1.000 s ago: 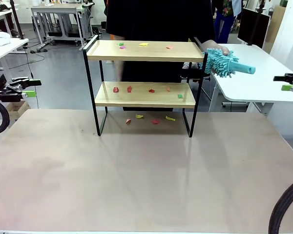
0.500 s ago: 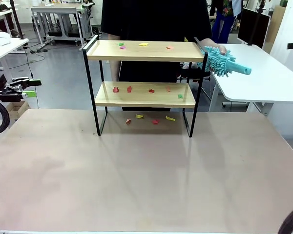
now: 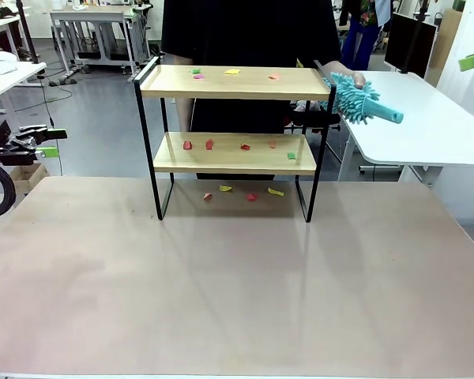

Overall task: Clean the shelf.
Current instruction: Pick up the Duster handed by the human.

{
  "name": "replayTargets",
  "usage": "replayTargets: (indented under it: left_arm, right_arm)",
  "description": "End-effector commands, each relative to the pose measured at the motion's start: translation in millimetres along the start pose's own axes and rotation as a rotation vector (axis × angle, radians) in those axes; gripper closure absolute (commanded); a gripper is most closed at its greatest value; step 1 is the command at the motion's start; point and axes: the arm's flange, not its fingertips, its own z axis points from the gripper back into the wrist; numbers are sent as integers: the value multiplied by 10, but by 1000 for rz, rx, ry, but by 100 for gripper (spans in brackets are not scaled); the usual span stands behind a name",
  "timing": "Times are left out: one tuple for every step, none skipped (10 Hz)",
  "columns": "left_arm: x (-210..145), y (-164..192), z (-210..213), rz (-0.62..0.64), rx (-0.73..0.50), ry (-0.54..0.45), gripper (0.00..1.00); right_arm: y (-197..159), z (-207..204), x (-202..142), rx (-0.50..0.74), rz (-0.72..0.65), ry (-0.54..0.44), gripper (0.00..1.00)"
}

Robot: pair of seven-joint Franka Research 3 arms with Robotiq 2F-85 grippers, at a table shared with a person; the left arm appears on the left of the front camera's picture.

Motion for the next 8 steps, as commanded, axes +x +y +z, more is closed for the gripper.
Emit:
replayTargets:
  left_arm:
    - [9, -3, -3, -6, -4, 8, 0]
    - [9, -3, -3, -6, -4, 8, 0]
    - [9, -3, -3, -6, -4, 8, 0]
    - [9, -3, -3, -6, -4, 8, 0]
    - [9, -3, -3, -6, -4, 8, 0]
    - [9, -3, -3, -6, -4, 8, 0]
    - [9, -3, -3, -6, -4, 8, 0]
    - [9, -3, -3, -6, -4, 8, 0]
  right_arm:
    - [344, -312, 34, -165, -113, 156, 0]
    - [390, -491, 88, -275, -118, 220, 0]
    - [420, -554, 93, -312, -113, 249, 0]
    - [440, -599, 72, -335, -114, 314, 0]
    - [408, -573, 11, -257, -61, 259, 0]
    - [406, -585, 97, -319, -58, 232, 0]
    - [406, -585, 97, -319, -58, 232, 0]
    - [406, -585, 97, -319, -58, 232, 0]
